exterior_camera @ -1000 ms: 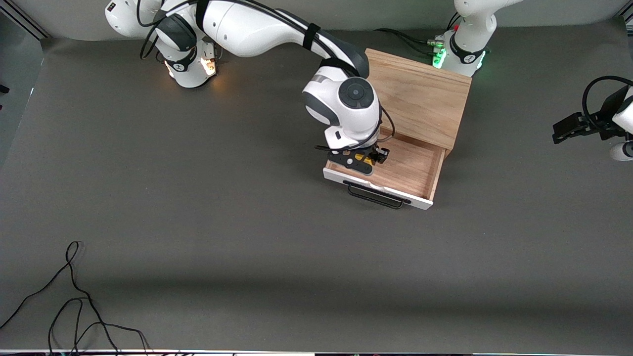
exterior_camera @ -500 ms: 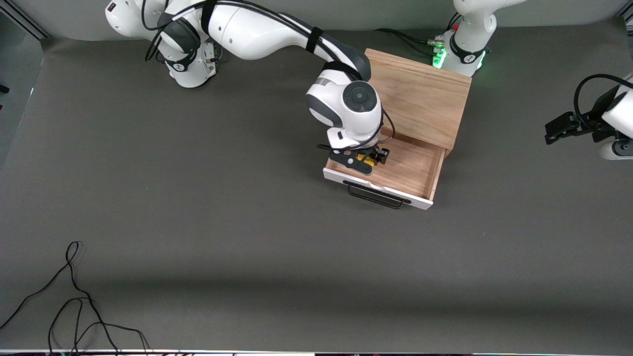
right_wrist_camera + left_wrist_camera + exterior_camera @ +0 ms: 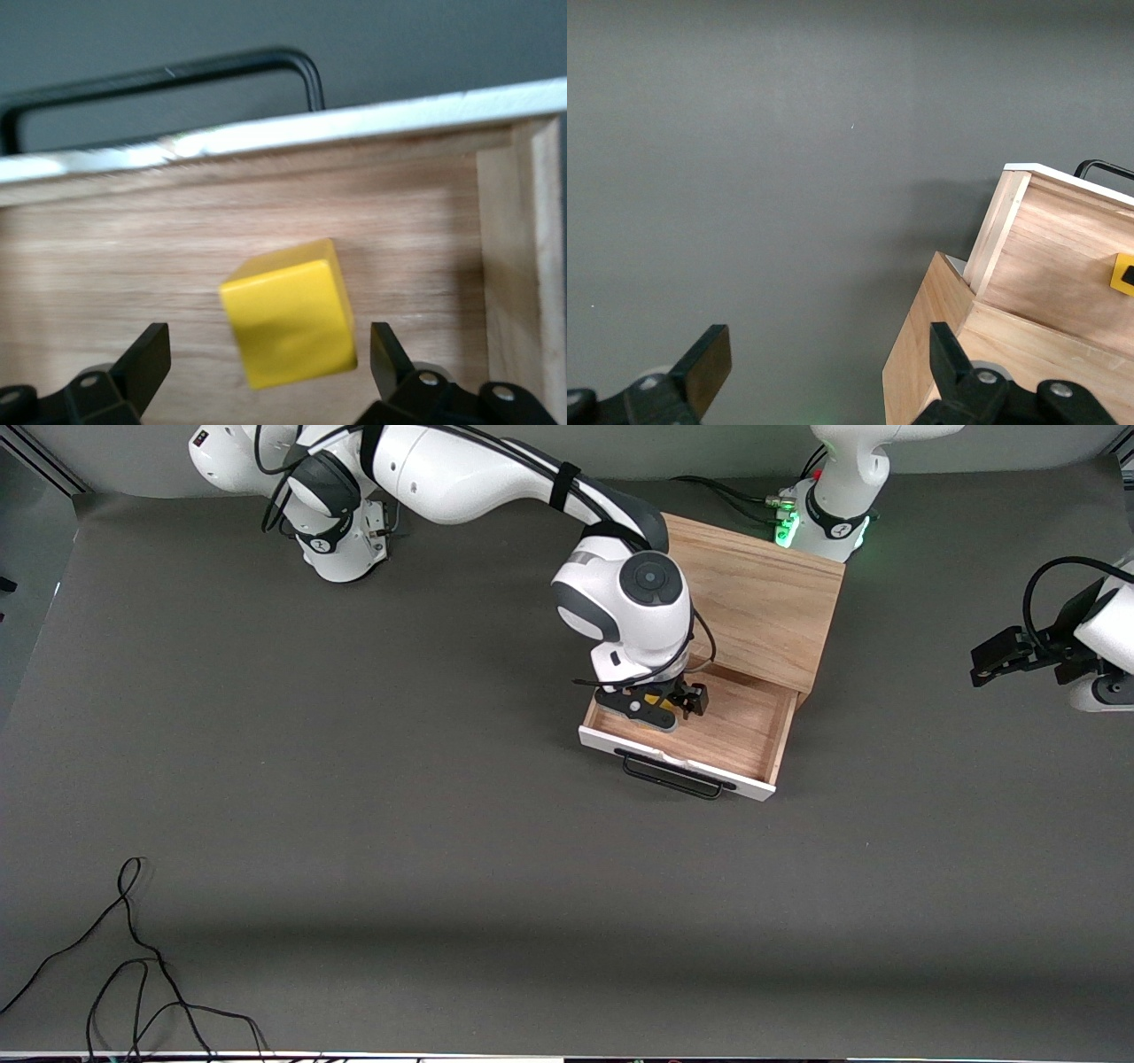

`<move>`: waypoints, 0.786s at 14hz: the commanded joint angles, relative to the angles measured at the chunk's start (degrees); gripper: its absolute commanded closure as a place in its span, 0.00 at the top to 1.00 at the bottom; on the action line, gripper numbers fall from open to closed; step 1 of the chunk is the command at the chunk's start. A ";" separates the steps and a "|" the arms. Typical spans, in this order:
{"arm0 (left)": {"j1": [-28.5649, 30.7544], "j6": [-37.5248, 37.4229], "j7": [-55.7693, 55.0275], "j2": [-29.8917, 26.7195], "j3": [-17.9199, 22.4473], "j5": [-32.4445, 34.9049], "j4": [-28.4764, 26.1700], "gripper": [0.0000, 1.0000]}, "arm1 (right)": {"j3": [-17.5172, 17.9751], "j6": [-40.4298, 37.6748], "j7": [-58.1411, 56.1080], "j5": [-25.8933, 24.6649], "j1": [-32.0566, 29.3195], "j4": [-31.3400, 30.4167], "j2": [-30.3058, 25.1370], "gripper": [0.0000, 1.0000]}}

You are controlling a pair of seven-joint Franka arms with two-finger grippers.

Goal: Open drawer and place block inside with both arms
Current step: 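Lower the cube into the drawer and open the right gripper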

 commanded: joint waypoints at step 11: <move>-1.33 -0.51 2.86 -1.56 1.59 -0.55 -1.15 1.00 | -0.02 -17.71 -32.77 8.11 -26.84 -11.81 -25.45 1.00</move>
